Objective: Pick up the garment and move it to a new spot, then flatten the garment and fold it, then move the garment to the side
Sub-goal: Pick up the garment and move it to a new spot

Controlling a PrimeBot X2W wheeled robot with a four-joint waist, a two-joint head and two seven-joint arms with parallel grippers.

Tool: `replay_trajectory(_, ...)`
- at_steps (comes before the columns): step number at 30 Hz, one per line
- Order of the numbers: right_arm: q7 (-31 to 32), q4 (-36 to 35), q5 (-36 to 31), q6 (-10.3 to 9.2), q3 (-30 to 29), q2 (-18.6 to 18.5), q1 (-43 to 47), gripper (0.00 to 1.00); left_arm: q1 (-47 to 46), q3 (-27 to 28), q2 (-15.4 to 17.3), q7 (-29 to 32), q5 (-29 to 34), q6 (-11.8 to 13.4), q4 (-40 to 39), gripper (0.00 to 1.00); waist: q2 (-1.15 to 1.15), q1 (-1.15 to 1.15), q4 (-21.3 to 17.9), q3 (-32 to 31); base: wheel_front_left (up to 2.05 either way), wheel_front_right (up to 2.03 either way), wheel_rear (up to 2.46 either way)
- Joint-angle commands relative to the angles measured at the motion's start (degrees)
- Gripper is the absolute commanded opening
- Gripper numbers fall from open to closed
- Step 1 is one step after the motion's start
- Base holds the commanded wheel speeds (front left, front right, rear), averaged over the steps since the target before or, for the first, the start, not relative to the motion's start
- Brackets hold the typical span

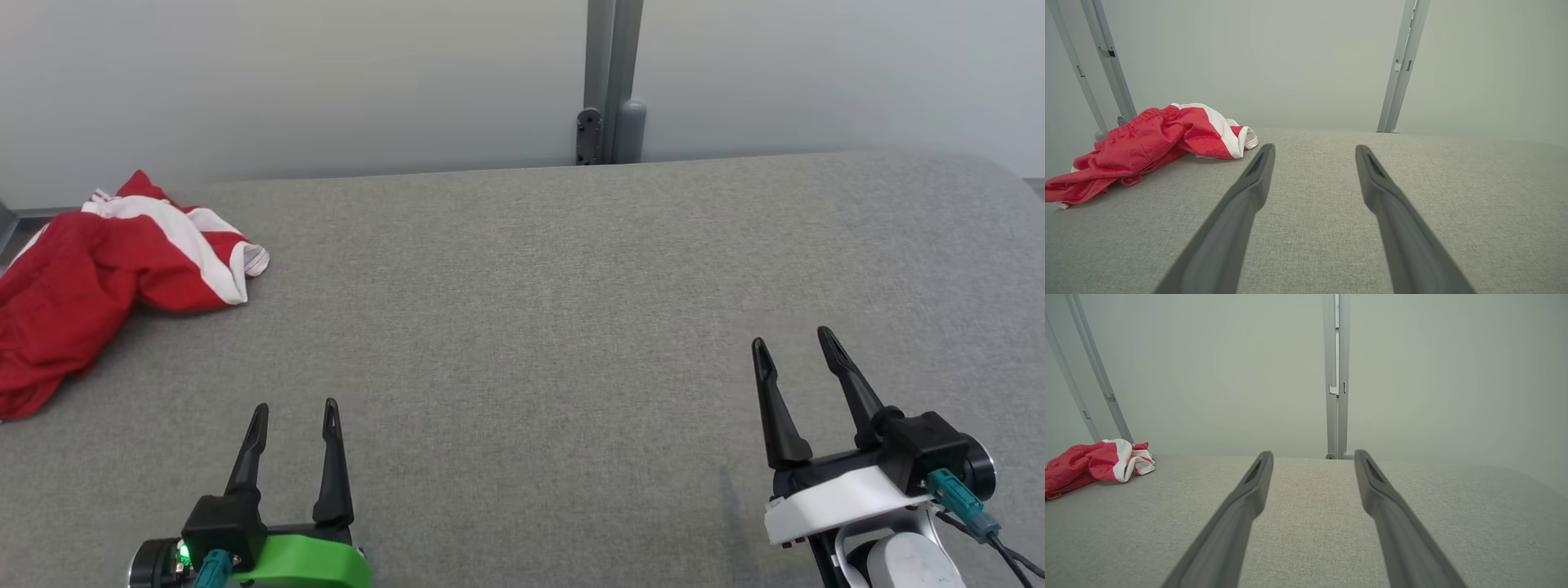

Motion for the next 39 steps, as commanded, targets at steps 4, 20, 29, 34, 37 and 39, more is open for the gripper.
replay_trajectory(4, -0.2, -1.0, -0.4, 0.02, 0.1, -0.2, 1.2, 1.0, -0.8, -0.3, 0.4, 0.0, 0.4, 0.1, 0.0, 1.0, 0.0, 0.0, 5.7, -0.1, 0.0, 0.0, 0.0)
replay_trajectory(20, -0.2, -0.9, -0.2, 0.02, -0.6, -0.2, 2.0, 1.0, 0.5, 0.2, 0.3, 0.0, 0.5, 0.5, -1.2, 1.0, 0.0, 0.0, 24.9, 0.0, 0.0, 0.0, 0.0)
replay_trajectory(29, -0.2, -0.2, -0.8, 0.01, 1.8, -0.2, 0.2, 1.0, 1.5, 1.2, 0.3, 0.0, -0.4, 1.6, -2.9, 1.0, 0.0, 0.0, 28.0, 1.2, 0.0, 0.0, 0.0)
replay_trajectory(34, -0.2, 0.2, -1.2, 0.01, 3.1, -0.2, -0.7, 1.0, 2.2, 1.9, 0.3, 0.0, -1.0, 2.5, -3.9, 1.0, 0.0, 0.0, 28.3, 2.0, 0.0, 0.0, 0.0)
replay_trajectory(37, -0.2, -0.1, -1.6, 0.01, 3.4, -0.2, -1.2, 1.0, 2.5, 3.2, 0.3, 0.0, -1.1, 3.0, -4.2, 1.0, 0.0, 0.0, 28.3, 2.6, 0.0, 0.0, 0.0)
replay_trajectory(39, -0.2, -0.4, -1.7, 0.01, 3.3, -0.2, -1.2, 1.0, 2.5, 4.1, 0.3, 0.0, -1.0, 2.8, -4.3, 1.0, 0.0, 0.0, 28.3, 3.0, 0.0, 0.0, 0.0)
